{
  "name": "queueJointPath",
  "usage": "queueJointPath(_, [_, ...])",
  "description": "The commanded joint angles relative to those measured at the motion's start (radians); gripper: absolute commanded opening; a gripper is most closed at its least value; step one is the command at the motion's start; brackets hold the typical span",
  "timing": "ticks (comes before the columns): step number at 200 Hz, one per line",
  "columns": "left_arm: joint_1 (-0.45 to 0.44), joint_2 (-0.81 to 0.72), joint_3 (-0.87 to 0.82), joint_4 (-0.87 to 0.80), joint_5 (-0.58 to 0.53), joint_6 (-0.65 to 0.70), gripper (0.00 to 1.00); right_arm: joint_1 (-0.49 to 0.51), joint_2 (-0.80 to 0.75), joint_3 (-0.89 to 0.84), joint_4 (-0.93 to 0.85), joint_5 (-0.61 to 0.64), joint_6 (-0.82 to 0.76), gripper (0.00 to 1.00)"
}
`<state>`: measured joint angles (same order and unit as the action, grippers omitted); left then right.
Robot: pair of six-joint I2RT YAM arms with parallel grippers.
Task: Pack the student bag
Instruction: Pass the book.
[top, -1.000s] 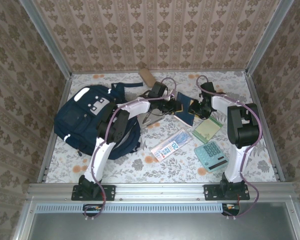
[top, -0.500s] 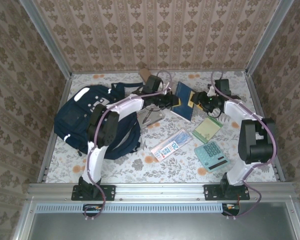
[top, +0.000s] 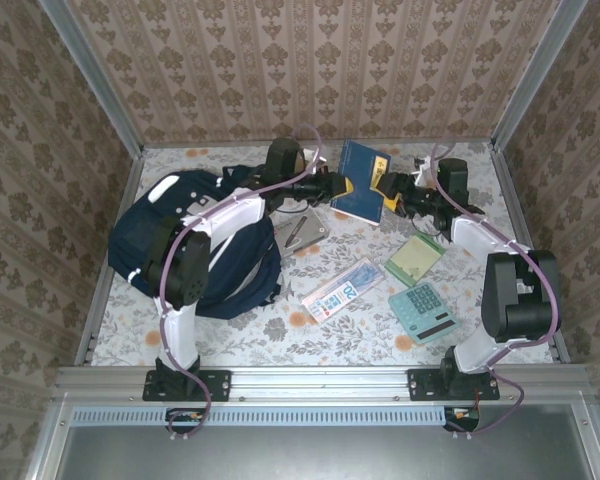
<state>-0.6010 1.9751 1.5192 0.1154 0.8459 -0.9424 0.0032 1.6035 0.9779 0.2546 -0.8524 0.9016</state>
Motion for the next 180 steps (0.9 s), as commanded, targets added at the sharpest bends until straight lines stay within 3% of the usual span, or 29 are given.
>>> queueJointPath(1, [-0.001, -0.044, -0.005, 0.058, 0.051, -0.017, 0.00, 0.012, -0.001, -0.007, 0.196, -0.114, 0.123, 0.57])
queueJointPath(19, [0.002, -0.044, -0.014, 0.072, 0.057, -0.030, 0.00, 0.016, 0.002, -0.010, 0.212, -0.120, 0.135, 0.54])
queueJointPath(118, [0.001, -0.084, -0.062, 0.246, 0.111, -0.123, 0.00, 0.045, 0.039, 0.016, 0.152, -0.128, 0.104, 0.59])
queueJointPath(158, [0.007, -0.094, -0.059, 0.135, 0.100, -0.055, 0.00, 0.043, 0.013, 0.002, 0.178, -0.129, 0.112, 0.42])
queueJointPath(180, [0.012, -0.096, -0.059, 0.093, 0.097, -0.031, 0.00, 0.043, -0.004, -0.001, 0.172, -0.138, 0.104, 0.19])
